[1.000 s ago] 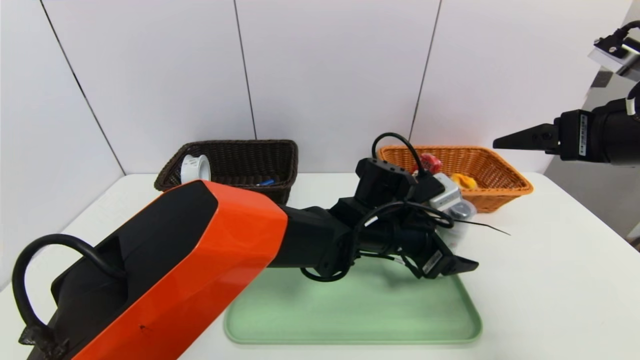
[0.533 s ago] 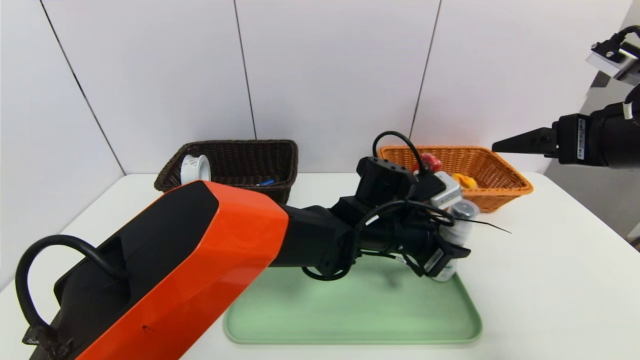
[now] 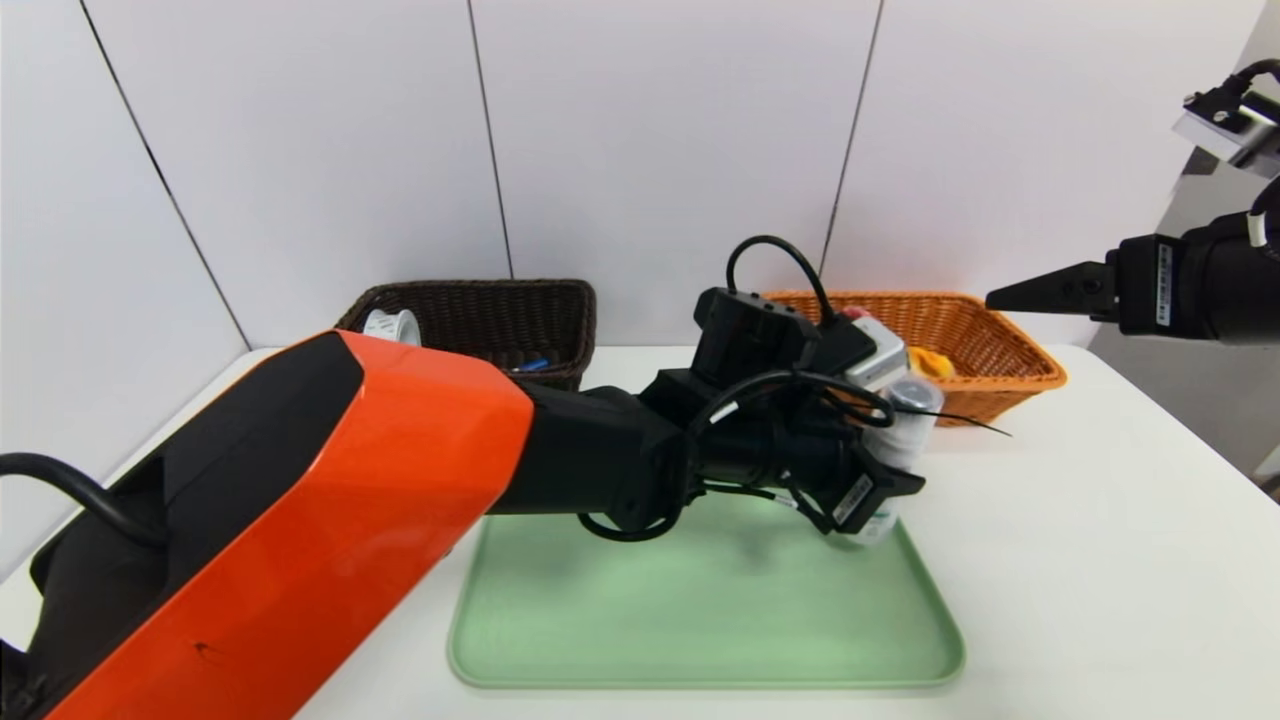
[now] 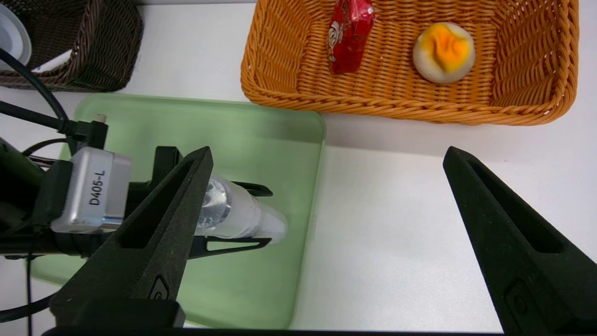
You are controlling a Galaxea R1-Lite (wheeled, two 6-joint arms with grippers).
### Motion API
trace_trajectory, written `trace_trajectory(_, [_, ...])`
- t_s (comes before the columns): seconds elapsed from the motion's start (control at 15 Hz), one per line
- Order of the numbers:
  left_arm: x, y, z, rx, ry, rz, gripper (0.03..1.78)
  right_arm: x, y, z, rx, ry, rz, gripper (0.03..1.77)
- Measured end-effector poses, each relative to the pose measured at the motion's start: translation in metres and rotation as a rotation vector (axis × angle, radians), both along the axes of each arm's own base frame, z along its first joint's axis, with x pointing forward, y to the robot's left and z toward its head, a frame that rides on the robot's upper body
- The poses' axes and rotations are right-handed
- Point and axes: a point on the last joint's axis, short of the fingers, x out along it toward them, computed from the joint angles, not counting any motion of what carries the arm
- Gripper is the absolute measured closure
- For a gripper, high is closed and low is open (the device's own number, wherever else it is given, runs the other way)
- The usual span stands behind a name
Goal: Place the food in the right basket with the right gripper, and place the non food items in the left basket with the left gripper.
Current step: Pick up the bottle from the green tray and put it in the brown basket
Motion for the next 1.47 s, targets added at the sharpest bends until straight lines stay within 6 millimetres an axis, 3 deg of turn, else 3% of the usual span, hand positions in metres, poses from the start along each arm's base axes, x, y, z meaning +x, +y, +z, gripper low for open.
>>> trace_trajectory(0.33, [-0.005,0.029,0.021,0.015,0.004,0.030,1.21,-0.001,0.000,-0.001,0.002,0.003,-0.002,0.09])
trace_trajectory(0.93, [-0.004,0.131,0.083,0.065,0.048,0.206,1.21,-0.001,0.000,-0.001,-0.001,0.001,0.005,0.09])
trace_trajectory(1.47, [0.036,0.218,0.138,-0.040,-0.070,0.462,1.21,0.000,0.001,-0.002,-0.002,0.003,0.010,0.09])
